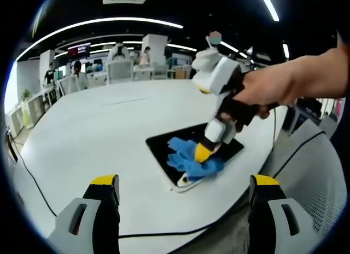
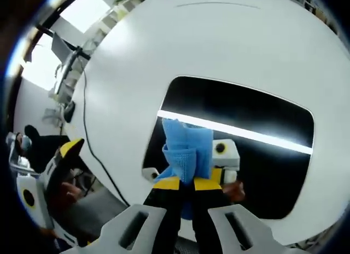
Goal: Wipe the mirror surface with the cleaning cloth until all visible marks leave the cleaned area.
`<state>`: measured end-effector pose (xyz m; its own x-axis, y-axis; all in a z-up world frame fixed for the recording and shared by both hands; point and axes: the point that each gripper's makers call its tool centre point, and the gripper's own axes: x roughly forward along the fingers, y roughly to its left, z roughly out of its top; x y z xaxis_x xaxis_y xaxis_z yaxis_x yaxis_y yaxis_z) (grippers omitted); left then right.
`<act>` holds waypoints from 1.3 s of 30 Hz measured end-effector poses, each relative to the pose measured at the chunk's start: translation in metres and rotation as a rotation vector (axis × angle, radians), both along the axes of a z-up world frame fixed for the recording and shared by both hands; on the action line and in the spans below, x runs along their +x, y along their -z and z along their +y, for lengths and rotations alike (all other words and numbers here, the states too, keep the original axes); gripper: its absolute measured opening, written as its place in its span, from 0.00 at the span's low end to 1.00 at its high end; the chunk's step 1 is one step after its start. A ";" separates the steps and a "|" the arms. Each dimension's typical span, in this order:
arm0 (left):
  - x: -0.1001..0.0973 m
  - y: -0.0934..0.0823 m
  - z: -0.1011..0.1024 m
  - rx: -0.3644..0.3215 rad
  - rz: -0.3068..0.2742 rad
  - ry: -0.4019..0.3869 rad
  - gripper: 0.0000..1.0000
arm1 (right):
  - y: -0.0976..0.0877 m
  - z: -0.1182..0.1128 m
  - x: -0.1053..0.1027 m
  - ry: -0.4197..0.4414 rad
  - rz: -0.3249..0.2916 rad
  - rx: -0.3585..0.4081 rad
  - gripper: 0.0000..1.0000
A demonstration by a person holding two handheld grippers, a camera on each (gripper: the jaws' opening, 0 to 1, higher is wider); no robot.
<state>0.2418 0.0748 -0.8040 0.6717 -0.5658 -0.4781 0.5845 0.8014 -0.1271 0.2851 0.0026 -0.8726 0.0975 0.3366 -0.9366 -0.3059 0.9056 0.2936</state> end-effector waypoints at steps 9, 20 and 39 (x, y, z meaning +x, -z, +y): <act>0.000 0.001 0.000 0.003 0.002 0.001 0.99 | 0.001 0.022 0.003 -0.028 0.001 0.016 0.01; 0.000 0.002 -0.001 0.011 0.007 0.011 0.99 | 0.001 0.038 0.005 -0.043 0.017 0.042 0.01; -0.002 0.003 0.000 0.016 0.012 0.011 0.99 | 0.001 0.040 0.003 -0.060 0.004 0.048 0.01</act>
<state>0.2401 0.0744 -0.8071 0.6593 -0.5653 -0.4957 0.5920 0.7968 -0.1212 0.2880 0.0431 -0.8740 0.0719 0.3863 -0.9196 -0.3581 0.8705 0.3376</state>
